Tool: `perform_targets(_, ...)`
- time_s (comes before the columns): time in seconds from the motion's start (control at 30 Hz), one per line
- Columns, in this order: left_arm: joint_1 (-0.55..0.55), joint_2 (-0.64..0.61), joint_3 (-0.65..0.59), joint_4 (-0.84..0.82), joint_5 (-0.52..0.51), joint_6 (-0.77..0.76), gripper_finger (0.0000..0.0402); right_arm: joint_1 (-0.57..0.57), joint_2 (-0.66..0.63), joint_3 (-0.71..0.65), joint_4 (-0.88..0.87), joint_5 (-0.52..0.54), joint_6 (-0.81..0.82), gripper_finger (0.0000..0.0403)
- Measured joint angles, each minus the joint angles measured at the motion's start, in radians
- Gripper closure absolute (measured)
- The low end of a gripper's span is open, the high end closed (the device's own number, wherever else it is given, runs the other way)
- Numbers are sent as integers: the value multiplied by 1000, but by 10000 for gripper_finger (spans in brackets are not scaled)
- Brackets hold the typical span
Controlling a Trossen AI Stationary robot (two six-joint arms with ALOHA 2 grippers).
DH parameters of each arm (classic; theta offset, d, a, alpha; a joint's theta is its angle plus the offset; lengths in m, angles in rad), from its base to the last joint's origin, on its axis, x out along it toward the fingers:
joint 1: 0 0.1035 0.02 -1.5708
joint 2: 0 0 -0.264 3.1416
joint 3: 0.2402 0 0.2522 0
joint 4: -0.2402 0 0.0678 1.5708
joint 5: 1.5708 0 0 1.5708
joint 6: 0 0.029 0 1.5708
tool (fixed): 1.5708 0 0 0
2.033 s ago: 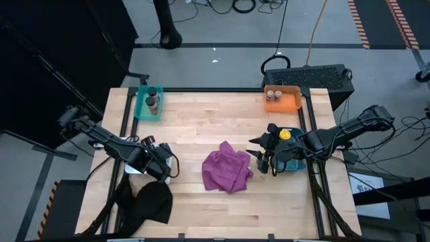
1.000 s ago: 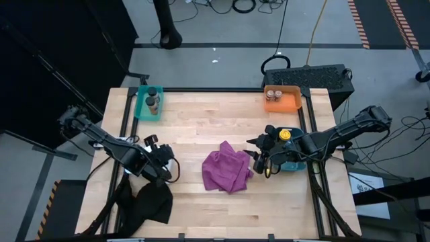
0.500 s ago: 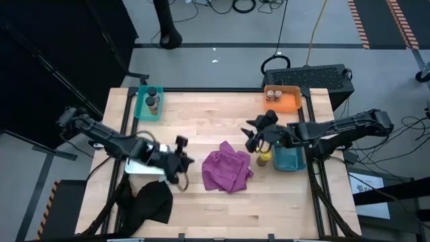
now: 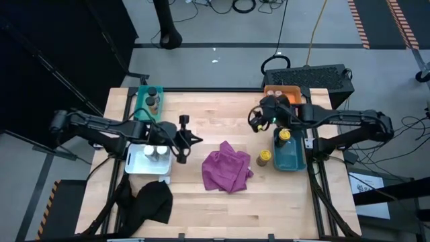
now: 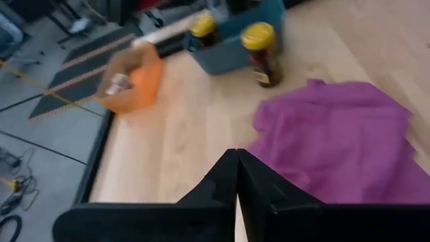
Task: Sort spices by type
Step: Put the yellow seasoning bottle into the blue bin
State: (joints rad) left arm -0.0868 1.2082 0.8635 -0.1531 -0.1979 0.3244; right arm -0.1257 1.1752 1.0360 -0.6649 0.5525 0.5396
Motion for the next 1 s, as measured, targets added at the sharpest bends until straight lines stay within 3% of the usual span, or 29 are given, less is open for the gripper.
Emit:
perform_targets(0.17,22,-12,-8,33,0,-24,391,-28,-1,82,-158,-242,-67,232)
perform_targets(0.3,22,-16,-7,16,1,-24,391,14,0,114,-278,-440,-114,232)
perform_targets(0.47,27,-19,-8,-30,-9,0,391,96,52,179,-558,-455,75,232)
perform_targets(0.6,47,-18,-7,-16,-13,74,391,159,145,253,-670,-480,216,232)
perform_targets(0.8,99,-18,-5,-9,-48,103,391,189,289,337,-738,-566,457,232)
perform_targets(1.0,138,-18,-4,-11,-54,103,391,190,348,349,-744,-643,511,209)
